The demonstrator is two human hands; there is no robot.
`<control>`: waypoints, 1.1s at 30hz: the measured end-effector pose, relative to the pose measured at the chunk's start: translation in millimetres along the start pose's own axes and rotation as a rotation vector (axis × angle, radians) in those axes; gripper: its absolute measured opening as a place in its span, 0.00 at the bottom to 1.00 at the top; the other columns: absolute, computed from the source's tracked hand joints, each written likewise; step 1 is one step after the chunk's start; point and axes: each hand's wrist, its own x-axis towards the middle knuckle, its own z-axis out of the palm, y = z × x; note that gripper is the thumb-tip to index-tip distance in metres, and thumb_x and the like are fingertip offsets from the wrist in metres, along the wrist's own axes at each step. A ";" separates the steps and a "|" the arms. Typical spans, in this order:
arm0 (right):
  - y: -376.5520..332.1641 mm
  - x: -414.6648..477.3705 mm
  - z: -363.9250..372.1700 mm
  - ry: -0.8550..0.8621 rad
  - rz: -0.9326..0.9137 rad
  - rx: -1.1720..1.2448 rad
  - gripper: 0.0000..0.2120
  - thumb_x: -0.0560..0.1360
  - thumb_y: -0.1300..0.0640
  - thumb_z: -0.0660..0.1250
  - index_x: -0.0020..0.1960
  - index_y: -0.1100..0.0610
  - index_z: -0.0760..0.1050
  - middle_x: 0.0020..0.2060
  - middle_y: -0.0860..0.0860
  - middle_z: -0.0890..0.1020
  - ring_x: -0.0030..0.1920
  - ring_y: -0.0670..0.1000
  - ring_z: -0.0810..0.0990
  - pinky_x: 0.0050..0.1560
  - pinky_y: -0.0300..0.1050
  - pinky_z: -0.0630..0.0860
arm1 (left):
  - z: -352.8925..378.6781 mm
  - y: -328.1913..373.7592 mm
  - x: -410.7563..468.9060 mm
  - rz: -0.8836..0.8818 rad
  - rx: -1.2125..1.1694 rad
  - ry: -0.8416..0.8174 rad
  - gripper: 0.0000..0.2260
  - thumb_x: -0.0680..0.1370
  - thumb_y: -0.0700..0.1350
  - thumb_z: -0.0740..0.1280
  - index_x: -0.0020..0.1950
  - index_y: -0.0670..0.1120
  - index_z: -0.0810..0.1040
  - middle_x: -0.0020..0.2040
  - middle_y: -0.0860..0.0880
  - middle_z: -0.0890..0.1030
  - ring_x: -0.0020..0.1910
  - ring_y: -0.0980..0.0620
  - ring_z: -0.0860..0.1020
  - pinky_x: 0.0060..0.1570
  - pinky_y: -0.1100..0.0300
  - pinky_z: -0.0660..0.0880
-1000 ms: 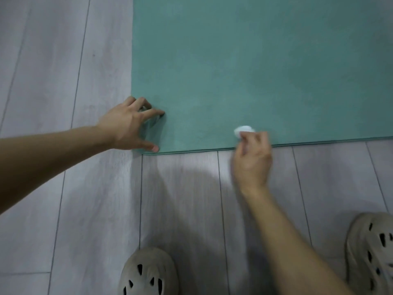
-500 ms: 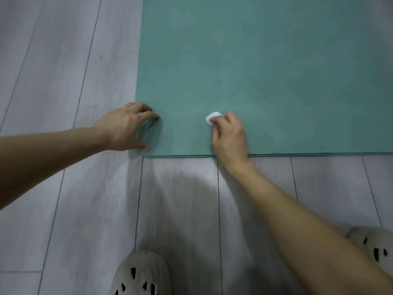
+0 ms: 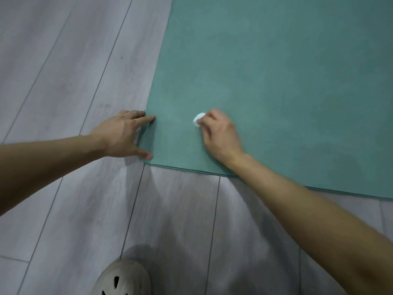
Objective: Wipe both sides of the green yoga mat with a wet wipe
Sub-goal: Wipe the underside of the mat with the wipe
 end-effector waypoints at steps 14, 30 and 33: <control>-20.8 -4.3 11.3 -0.220 -0.320 0.036 0.09 0.78 0.66 0.67 0.54 0.58 0.83 0.47 0.56 0.79 0.50 0.59 0.78 0.48 0.53 0.78 | 7.0 -1.9 -9.6 -0.118 -0.088 0.088 0.57 0.61 0.75 0.78 0.82 0.51 0.63 0.78 0.50 0.71 0.75 0.45 0.69 0.72 0.46 0.71; -51.2 81.1 60.4 -0.399 -0.546 -0.034 0.10 0.83 0.56 0.64 0.56 0.56 0.84 0.46 0.56 0.76 0.48 0.59 0.78 0.45 0.51 0.74 | 44.1 -13.3 -43.8 -0.189 -0.329 0.170 0.26 0.77 0.62 0.74 0.73 0.57 0.79 0.82 0.48 0.68 0.78 0.46 0.68 0.76 0.47 0.67; -29.7 131.6 59.2 -0.160 -0.043 -0.122 0.12 0.81 0.56 0.64 0.58 0.56 0.84 0.47 0.58 0.76 0.48 0.62 0.79 0.47 0.50 0.74 | 46.1 -13.8 -42.8 -0.204 -0.339 0.220 0.24 0.76 0.64 0.74 0.70 0.59 0.81 0.80 0.51 0.71 0.76 0.48 0.69 0.73 0.45 0.69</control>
